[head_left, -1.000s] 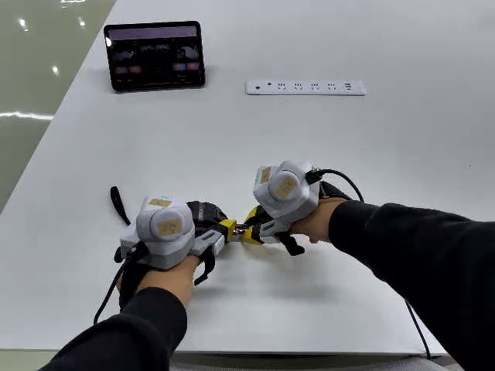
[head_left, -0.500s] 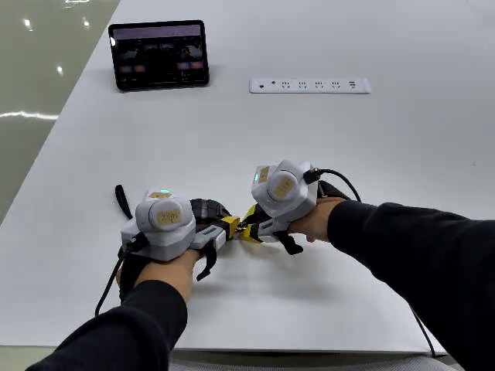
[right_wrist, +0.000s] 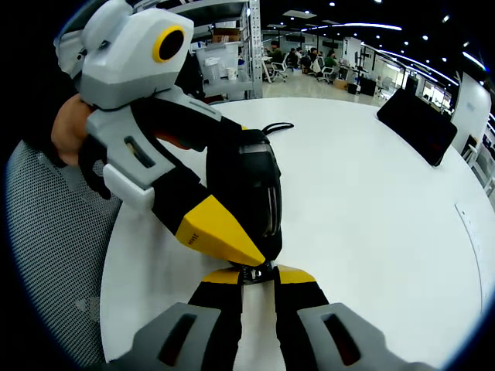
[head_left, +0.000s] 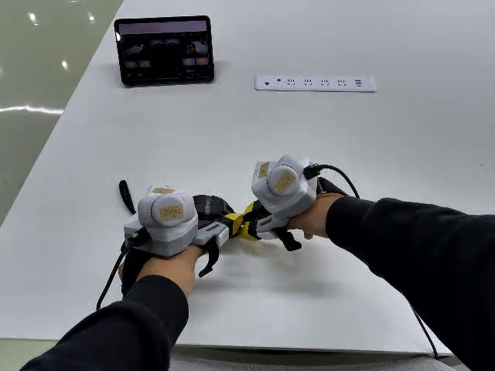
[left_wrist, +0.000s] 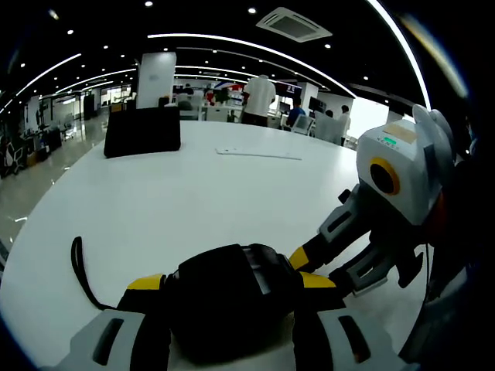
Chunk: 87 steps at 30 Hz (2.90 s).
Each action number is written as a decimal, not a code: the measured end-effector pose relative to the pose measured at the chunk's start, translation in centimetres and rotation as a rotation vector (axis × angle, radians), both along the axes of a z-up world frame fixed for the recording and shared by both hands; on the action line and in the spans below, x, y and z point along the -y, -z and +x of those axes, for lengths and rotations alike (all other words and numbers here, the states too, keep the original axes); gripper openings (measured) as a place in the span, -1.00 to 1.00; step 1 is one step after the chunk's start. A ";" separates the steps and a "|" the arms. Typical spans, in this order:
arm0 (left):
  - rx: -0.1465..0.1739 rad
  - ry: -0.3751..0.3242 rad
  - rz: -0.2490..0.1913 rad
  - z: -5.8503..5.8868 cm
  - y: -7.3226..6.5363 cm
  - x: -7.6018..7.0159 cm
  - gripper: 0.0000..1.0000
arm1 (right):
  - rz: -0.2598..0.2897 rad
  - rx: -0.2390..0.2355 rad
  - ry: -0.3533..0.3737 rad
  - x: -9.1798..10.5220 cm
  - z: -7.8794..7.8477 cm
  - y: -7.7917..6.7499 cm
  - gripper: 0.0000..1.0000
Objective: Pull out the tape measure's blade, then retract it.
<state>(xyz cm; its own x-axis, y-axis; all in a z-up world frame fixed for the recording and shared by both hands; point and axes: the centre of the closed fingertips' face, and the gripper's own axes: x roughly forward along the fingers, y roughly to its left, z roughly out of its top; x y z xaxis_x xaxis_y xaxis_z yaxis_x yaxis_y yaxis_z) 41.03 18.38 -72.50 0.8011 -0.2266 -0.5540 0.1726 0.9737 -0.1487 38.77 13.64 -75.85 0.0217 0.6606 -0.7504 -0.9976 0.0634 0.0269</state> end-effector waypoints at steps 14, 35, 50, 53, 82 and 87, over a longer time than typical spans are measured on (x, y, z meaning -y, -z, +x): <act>-0.013 0.017 -0.023 0.0 -0.1 0.1 0.25 | -0.021 0.029 -0.002 0.0 0.0 0.2 -0.76; 0.071 0.444 -0.089 -2.9 -7.4 0.0 1.00 | 0.084 0.154 0.162 8.1 -0.7 -7.8 -0.01; 0.052 0.424 -0.068 -5.6 -7.3 -6.8 1.00 | 0.155 0.151 0.347 19.2 -3.1 -10.4 0.78; 0.067 0.395 -0.038 -5.8 -7.5 -8.5 1.00 | 0.164 0.136 0.398 21.5 -3.4 -10.2 0.86; 0.046 0.335 -0.037 -9.3 -7.4 -13.7 1.00 | 0.130 0.139 0.624 32.2 -5.0 -8.8 1.00; 0.047 0.341 -0.039 -9.1 -7.6 -13.6 1.00 | 0.126 0.142 0.629 32.5 -4.9 -8.9 1.00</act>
